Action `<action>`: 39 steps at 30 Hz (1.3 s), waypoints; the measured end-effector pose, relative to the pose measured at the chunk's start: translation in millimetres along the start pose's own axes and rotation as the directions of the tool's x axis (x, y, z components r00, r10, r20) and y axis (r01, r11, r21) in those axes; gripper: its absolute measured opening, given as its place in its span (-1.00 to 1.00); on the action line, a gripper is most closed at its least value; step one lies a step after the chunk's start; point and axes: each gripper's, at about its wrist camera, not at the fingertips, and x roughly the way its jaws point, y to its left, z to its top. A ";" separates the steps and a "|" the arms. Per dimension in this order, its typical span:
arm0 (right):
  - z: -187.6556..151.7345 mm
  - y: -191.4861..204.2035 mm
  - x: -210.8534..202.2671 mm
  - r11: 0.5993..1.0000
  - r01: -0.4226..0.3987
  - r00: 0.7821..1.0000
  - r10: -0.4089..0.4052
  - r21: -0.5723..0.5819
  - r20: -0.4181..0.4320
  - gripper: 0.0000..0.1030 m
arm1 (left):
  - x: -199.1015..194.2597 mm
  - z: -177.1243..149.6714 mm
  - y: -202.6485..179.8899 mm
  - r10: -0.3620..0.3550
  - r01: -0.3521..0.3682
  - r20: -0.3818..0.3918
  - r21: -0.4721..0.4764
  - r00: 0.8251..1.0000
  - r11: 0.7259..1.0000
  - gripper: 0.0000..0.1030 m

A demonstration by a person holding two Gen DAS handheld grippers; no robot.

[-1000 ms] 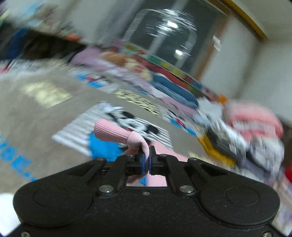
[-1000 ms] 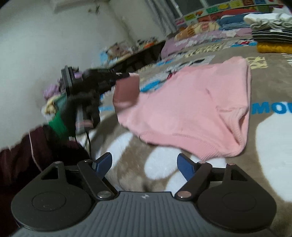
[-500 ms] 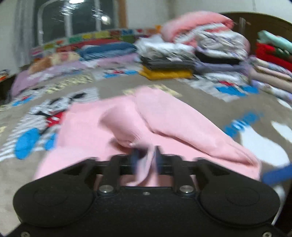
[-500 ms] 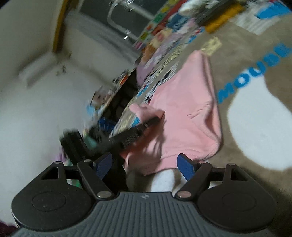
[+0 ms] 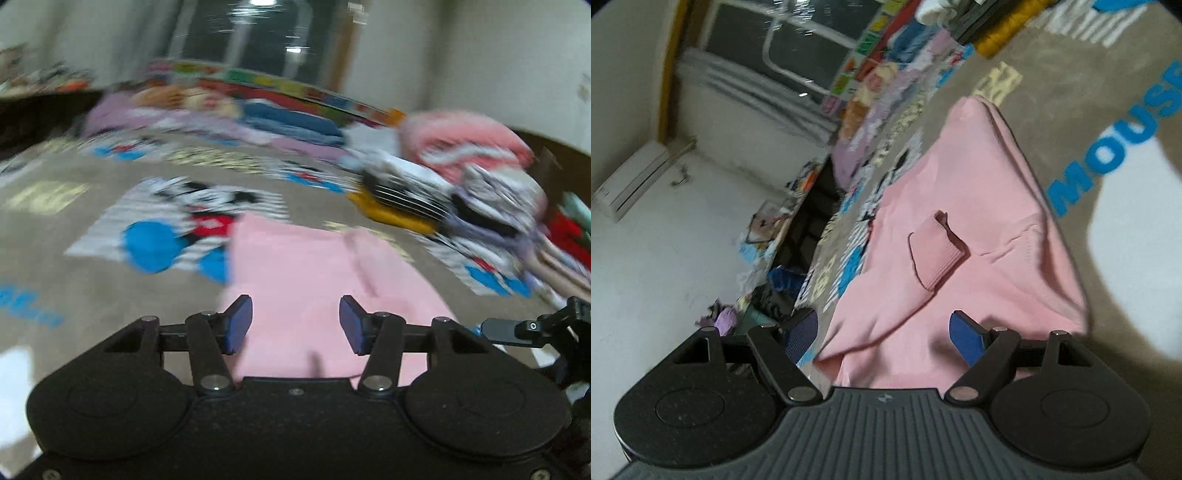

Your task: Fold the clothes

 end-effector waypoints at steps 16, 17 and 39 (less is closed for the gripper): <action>-5.9 13.3 60.8 0.976 0.136 0.987 -0.148 0.169 0.059 0.53 | -12.3 7.6 46.0 -0.016 0.026 0.054 -0.188 0.998 0.982 -0.01; -5.1 12.9 62.2 0.976 0.137 0.986 -0.151 0.172 0.069 0.52 | -12.1 7.7 47.1 -0.021 0.031 0.054 -0.191 0.998 0.981 -0.01; 22.3 43.1 77.0 0.984 0.173 0.978 -0.166 -0.047 0.127 -0.70 | -2.5 -17.0 45.5 -0.081 0.068 -0.109 -0.115 0.991 0.991 0.23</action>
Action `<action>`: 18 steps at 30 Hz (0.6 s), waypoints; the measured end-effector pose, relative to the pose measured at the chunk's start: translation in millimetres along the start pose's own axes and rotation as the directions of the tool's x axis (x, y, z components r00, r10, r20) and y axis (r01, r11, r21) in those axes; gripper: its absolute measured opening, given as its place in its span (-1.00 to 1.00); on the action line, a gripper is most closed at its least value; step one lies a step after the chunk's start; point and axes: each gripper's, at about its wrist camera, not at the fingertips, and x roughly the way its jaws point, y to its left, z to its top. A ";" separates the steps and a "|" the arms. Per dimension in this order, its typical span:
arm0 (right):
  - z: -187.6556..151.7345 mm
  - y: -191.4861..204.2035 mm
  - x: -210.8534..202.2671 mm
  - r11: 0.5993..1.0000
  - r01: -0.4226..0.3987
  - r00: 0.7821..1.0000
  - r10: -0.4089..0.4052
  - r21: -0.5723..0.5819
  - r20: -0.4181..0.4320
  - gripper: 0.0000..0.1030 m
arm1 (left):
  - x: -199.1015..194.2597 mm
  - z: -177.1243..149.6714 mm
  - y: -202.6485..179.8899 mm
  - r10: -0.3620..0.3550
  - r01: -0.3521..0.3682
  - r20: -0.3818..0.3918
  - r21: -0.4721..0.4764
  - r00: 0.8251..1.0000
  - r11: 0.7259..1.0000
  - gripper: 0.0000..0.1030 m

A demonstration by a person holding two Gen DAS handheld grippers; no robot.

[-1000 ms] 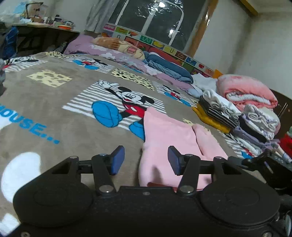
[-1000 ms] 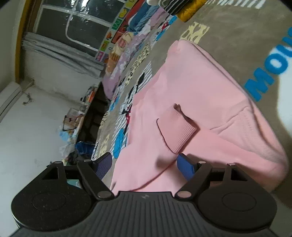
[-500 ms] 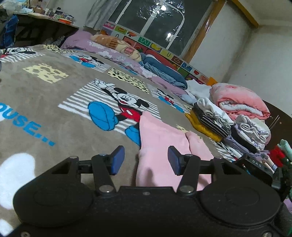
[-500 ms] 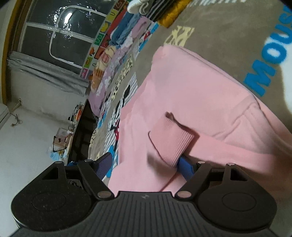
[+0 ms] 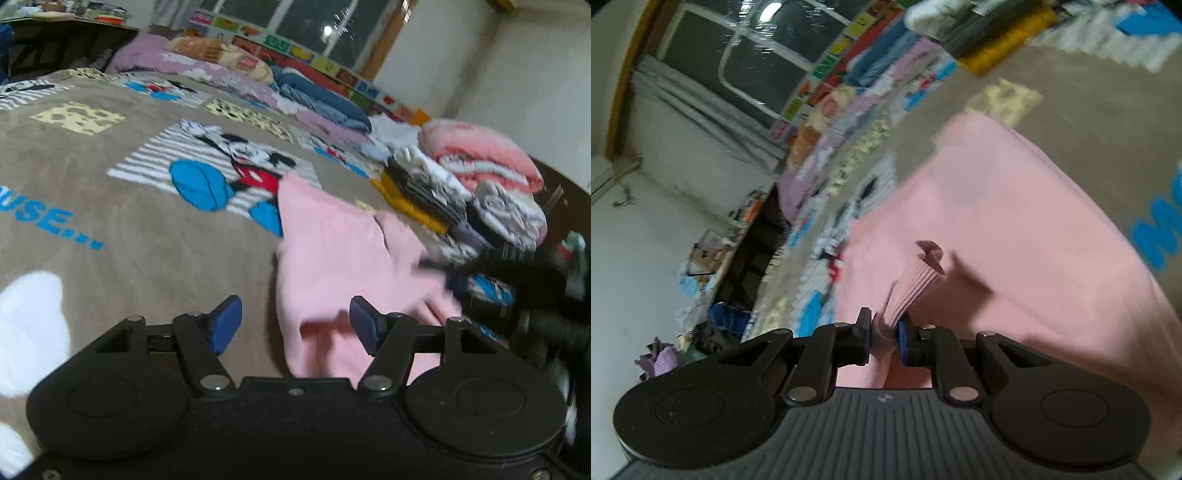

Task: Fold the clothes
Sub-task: 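Close the right gripper on the ribbed pink sleeve cuff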

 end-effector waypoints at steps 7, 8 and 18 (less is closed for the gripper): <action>41.5 43.7 -4.2 0.988 -0.095 0.995 0.097 -0.123 0.016 -0.72 | 8.3 -14.9 -22.6 0.019 -0.017 -0.036 0.069 0.999 0.997 0.23; 45.8 49.8 -4.2 0.985 -0.107 0.994 0.110 -0.137 0.012 -0.72 | 9.8 -16.5 -25.5 0.031 -0.029 -0.035 0.073 0.999 0.997 0.23; 74.7 70.2 -19.2 0.966 -0.136 0.989 0.146 -0.219 0.033 -0.74 | 15.9 -23.5 -42.2 0.110 -0.109 0.002 0.110 0.994 0.988 -0.19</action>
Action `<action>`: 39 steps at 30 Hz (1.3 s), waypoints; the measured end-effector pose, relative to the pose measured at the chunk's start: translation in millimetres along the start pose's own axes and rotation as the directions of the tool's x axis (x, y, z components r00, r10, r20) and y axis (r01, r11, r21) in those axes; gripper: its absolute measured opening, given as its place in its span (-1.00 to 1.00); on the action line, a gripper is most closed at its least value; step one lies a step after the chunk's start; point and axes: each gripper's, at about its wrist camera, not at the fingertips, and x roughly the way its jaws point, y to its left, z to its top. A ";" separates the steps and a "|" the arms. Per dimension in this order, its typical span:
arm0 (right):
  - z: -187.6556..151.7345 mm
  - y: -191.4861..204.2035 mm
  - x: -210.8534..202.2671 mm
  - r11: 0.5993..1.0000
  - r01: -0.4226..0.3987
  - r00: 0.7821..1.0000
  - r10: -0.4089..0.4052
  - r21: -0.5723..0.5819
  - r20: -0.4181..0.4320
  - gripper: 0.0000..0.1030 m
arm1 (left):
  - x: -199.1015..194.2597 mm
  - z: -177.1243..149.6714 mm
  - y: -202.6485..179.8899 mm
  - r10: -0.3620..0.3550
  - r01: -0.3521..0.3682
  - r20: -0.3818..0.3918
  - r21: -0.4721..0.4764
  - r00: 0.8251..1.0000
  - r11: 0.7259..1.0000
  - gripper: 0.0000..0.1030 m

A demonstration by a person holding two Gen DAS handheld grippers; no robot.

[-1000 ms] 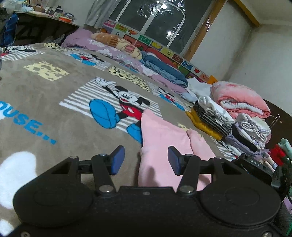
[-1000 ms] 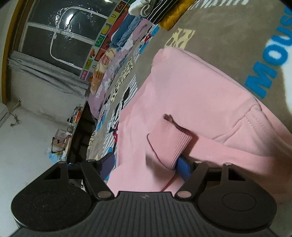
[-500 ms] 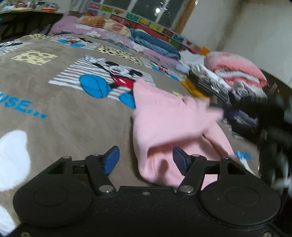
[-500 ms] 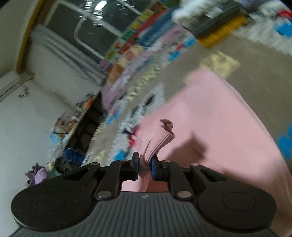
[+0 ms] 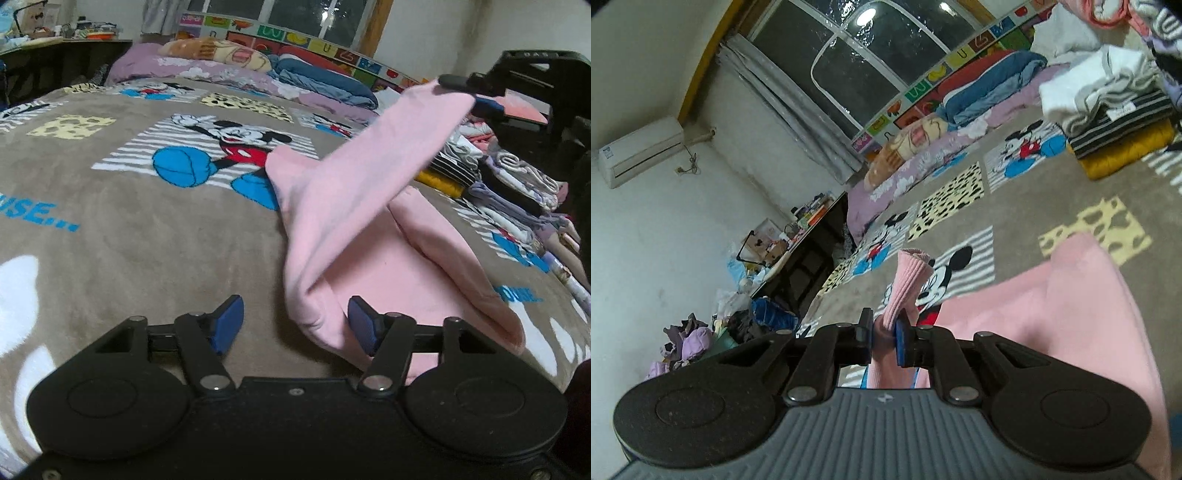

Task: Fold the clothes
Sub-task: 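Close the right gripper on the ribbed pink sleeve cuff, then lift the cuff with the right gripper while the left gripper holds the sleeve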

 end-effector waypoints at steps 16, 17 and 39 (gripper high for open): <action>21.1 -29.0 -36.8 1.000 -0.025 1.000 0.025 -0.014 0.015 -0.74 | -0.3 -26.0 -77.2 0.054 -0.111 0.123 0.519 0.991 0.848 -0.66; 22.5 -31.8 -39.4 0.999 -0.033 0.999 0.033 -0.015 0.009 -0.74 | 1.0 -28.5 -81.0 0.059 -0.121 0.130 0.548 0.990 0.828 -0.68; 4.5 -115.6 -89.7 0.994 0.016 0.998 -0.023 0.109 0.063 -0.74 | 10.2 -53.6 -109.5 0.036 -0.127 0.140 0.722 0.989 0.681 -0.68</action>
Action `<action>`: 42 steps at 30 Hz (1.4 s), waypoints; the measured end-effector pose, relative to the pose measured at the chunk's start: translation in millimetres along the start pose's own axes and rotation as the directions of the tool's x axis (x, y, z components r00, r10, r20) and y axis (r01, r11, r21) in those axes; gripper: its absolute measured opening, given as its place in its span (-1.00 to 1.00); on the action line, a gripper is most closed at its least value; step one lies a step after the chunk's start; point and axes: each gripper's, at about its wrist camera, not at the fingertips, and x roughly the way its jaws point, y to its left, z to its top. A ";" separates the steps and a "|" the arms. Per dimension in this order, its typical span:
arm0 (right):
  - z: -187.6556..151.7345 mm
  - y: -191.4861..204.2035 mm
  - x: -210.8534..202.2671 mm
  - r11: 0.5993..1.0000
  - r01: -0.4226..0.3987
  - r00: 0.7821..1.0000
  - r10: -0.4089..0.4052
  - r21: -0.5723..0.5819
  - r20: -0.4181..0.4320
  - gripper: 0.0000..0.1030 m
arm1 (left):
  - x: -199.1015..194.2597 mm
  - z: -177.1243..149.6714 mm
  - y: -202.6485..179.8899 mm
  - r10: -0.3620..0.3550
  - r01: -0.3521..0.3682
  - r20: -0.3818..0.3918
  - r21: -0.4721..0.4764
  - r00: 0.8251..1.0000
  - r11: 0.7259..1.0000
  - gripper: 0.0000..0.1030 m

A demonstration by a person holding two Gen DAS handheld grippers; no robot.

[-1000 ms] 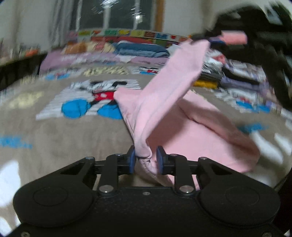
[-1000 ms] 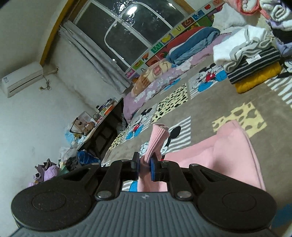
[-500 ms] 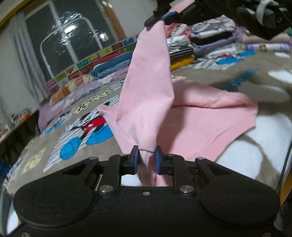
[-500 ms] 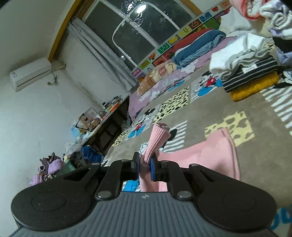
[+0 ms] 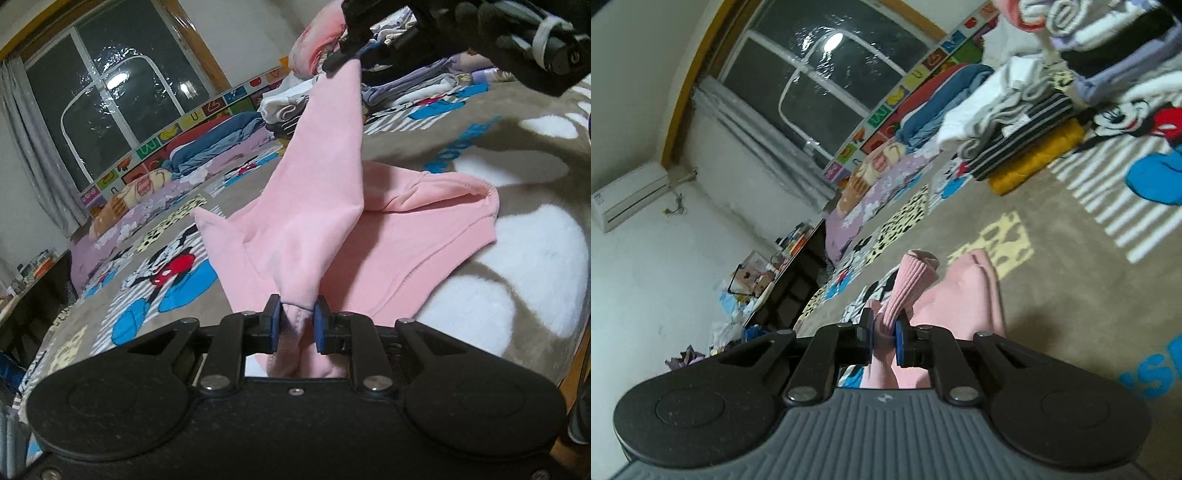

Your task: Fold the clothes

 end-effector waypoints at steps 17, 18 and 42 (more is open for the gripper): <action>-14.6 -38.1 1.5 0.994 0.109 0.994 -0.109 0.023 -0.028 -0.74 | -9.8 -2.9 37.9 -0.212 0.211 0.017 -0.204 0.977 0.956 -0.39; -15.6 -41.7 1.2 0.993 0.110 0.994 -0.109 0.035 -0.029 -0.74 | -16.5 -4.7 52.8 -0.247 0.248 0.039 -0.267 0.968 0.931 -0.28; -23.7 -58.3 -16.5 0.994 0.057 0.998 -0.058 0.090 0.007 -0.74 | 13.5 -8.0 50.1 -0.241 0.217 -0.064 -0.260 0.968 0.941 -0.48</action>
